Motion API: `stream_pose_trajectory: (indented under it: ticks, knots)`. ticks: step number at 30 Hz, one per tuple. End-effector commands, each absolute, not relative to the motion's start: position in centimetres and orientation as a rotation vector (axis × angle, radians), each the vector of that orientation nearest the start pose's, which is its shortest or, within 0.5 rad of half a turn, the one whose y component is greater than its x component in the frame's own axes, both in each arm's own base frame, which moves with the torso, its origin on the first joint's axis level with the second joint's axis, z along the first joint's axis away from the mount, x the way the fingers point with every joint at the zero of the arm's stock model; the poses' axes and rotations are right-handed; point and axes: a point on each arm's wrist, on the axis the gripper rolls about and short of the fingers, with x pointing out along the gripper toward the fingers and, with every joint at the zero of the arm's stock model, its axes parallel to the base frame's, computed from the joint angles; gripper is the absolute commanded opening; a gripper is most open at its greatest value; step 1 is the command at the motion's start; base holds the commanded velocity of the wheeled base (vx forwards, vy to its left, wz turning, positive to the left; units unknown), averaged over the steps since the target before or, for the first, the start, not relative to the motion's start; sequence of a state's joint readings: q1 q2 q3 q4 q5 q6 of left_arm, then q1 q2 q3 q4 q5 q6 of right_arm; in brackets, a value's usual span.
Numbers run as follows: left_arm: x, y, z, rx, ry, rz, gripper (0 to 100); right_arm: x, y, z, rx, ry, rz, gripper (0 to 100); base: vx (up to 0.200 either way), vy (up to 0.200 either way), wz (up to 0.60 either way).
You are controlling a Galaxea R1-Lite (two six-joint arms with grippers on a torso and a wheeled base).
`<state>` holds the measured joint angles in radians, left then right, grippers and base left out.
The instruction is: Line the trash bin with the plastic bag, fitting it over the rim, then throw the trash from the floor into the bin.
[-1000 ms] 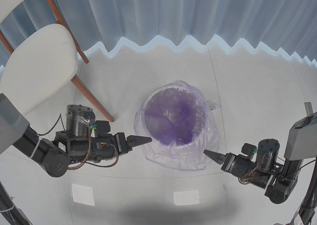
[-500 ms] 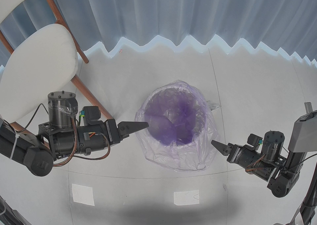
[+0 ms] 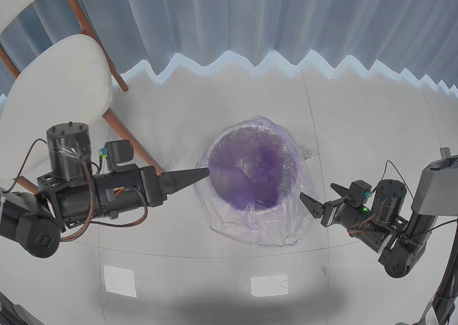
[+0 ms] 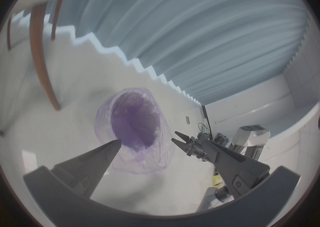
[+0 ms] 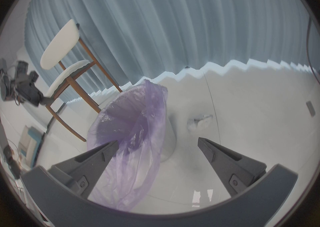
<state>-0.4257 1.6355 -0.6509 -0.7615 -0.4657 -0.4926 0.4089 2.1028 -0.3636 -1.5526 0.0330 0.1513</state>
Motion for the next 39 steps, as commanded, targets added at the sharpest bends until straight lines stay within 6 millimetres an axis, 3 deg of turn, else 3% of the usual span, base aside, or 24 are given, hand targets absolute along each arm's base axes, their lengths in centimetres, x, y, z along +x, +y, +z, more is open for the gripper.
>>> stream_pose_trajectory:
  ticks: [1, 7, 13, 25, 26, 35, 39]
  knots:
    - [21.6, -10.9, 20.7, -0.392, 0.254, -0.836, 100, 28.4, 12.9, 6.1, 0.035, 0.134, 0.454, 100, 0.000, 0.000, 0.00]
    - [20.8, -10.3, 22.2, -0.383, 0.175, -0.839, 100, 30.6, 14.2, 6.8, -0.036, 0.034, 0.514, 100, 0.000, 0.000, 0.00]
    - [19.2, -10.8, 24.0, -0.388, 0.007, -0.921, 100, 32.6, 14.9, 5.7, -0.082, 0.004, 0.516, 100, 0.000, 0.000, 0.00]
    - [18.6, -10.8, 23.6, -0.386, 0.014, -0.941, 100, 35.1, 14.7, 5.1, -0.087, -0.034, 0.484, 100, 0.000, 0.000, 0.00]
    - [18.6, -10.8, 23.6, -0.386, 0.014, -0.940, 100, 35.1, 14.7, 5.1, -0.087, -0.036, 0.484, 0, 0.000, 0.000, 0.00]
    - [18.0, -11.6, 23.0, -0.385, 0.042, -0.982, 100, 35.1, 14.4, 5.5, -0.081, -0.043, 0.476, 0, 0.000, 0.000, 0.00]
    - [17.9, -11.9, 22.8, -0.384, 0.055, -0.990, 100, 35.7, 13.7, 7.1, -0.048, -0.092, 0.453, 0, 0.000, 0.000, 0.00]
